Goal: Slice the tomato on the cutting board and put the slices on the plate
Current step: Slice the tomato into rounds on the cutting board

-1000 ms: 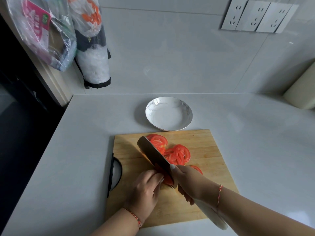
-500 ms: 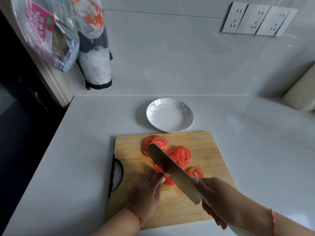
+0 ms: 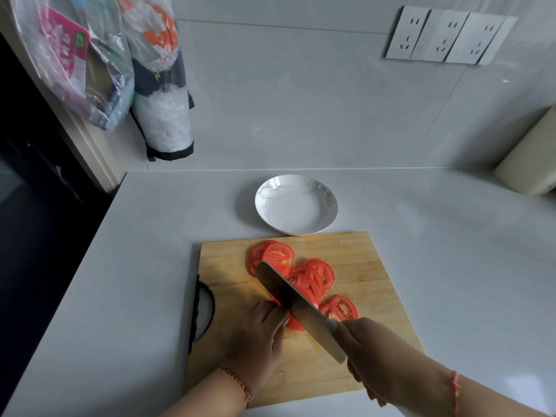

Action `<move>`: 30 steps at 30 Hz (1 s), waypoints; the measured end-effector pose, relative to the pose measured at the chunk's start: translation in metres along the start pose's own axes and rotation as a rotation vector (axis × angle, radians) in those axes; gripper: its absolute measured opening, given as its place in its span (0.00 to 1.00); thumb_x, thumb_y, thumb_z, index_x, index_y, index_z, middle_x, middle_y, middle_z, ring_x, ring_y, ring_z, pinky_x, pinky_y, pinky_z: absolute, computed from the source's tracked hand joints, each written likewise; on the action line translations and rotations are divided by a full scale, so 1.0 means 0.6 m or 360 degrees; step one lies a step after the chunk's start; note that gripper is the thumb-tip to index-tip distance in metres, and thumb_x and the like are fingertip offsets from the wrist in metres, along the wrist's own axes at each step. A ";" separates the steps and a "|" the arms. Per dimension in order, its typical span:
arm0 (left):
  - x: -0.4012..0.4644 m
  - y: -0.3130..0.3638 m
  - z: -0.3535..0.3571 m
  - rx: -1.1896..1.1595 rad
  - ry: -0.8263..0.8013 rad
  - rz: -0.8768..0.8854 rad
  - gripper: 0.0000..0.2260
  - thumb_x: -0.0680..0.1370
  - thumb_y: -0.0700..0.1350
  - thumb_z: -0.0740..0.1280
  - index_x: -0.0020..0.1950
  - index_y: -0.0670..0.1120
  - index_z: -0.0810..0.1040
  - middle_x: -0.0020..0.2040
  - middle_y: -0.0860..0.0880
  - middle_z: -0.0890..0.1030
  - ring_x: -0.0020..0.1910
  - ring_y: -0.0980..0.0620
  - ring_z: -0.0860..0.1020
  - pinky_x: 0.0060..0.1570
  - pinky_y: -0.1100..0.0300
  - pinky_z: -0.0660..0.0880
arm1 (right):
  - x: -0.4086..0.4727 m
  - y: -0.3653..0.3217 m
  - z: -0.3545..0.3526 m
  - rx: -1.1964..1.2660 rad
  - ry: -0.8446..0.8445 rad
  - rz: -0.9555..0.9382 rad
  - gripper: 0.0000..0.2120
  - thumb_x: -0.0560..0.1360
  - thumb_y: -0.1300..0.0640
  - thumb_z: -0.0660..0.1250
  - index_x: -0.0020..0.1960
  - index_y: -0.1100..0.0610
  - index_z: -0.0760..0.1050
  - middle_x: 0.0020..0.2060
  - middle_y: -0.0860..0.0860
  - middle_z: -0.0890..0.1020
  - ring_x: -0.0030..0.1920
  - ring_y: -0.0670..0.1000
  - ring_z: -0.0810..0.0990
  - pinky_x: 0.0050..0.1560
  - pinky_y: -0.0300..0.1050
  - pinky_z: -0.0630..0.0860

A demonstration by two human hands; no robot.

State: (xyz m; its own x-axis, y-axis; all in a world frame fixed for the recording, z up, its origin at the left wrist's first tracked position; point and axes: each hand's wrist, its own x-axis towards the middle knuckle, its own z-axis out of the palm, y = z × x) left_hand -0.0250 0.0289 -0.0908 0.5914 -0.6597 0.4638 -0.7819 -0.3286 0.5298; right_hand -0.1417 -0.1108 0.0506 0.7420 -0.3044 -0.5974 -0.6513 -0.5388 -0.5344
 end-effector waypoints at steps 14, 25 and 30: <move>-0.002 0.002 0.006 -0.0061 0.0003 -0.0061 0.06 0.74 0.43 0.64 0.49 0.52 0.73 0.43 0.51 0.79 0.41 0.59 0.74 0.38 0.69 0.74 | -0.002 0.004 -0.002 0.0096 -0.0052 0.0088 0.28 0.80 0.41 0.48 0.53 0.63 0.75 0.28 0.51 0.73 0.20 0.45 0.71 0.23 0.36 0.71; -0.002 -0.001 0.006 -0.0034 -0.0062 -0.0080 0.05 0.75 0.47 0.59 0.49 0.53 0.72 0.42 0.53 0.78 0.39 0.59 0.75 0.37 0.71 0.72 | 0.011 -0.006 0.001 0.0161 -0.0034 0.0038 0.26 0.79 0.40 0.49 0.45 0.61 0.73 0.28 0.52 0.74 0.20 0.44 0.71 0.24 0.38 0.72; -0.003 -0.001 0.006 -0.0069 -0.0062 -0.0095 0.04 0.75 0.46 0.61 0.49 0.53 0.73 0.42 0.53 0.79 0.39 0.60 0.74 0.37 0.72 0.71 | 0.012 -0.005 0.006 0.0043 0.0006 0.0020 0.28 0.79 0.40 0.48 0.50 0.62 0.74 0.31 0.53 0.75 0.23 0.46 0.73 0.30 0.42 0.76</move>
State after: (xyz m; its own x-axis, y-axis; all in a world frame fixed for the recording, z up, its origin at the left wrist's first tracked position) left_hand -0.0261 0.0277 -0.0946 0.6282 -0.6656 0.4030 -0.7356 -0.3392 0.5864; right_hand -0.1351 -0.1087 0.0457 0.7342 -0.3141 -0.6019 -0.6647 -0.5134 -0.5428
